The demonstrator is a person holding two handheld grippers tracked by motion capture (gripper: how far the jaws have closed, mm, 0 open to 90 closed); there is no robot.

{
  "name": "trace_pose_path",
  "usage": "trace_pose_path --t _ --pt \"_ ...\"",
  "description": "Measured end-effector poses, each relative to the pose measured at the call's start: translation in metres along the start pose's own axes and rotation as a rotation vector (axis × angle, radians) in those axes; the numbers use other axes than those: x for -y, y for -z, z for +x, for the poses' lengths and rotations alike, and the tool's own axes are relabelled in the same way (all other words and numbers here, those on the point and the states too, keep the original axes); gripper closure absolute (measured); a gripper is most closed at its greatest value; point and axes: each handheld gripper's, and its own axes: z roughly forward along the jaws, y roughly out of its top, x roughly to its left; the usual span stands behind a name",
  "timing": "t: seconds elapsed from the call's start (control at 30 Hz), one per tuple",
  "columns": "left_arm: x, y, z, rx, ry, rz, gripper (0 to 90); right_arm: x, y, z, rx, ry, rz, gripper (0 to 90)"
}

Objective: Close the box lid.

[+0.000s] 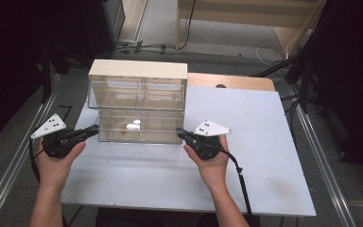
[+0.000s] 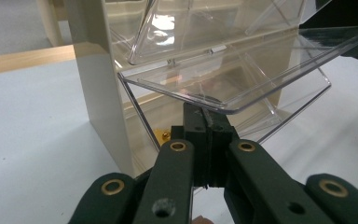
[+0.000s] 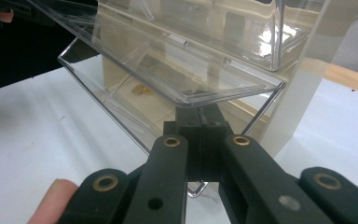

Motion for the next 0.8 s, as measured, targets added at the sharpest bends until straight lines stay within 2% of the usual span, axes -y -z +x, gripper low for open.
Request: trace_pose_path --t 0.8 --pt "0.009 -0.009 0.005 0.028 0.005 0.094 90.0 0.015 -0.005 -0.003 0.004 -0.022 0.03 87.7"
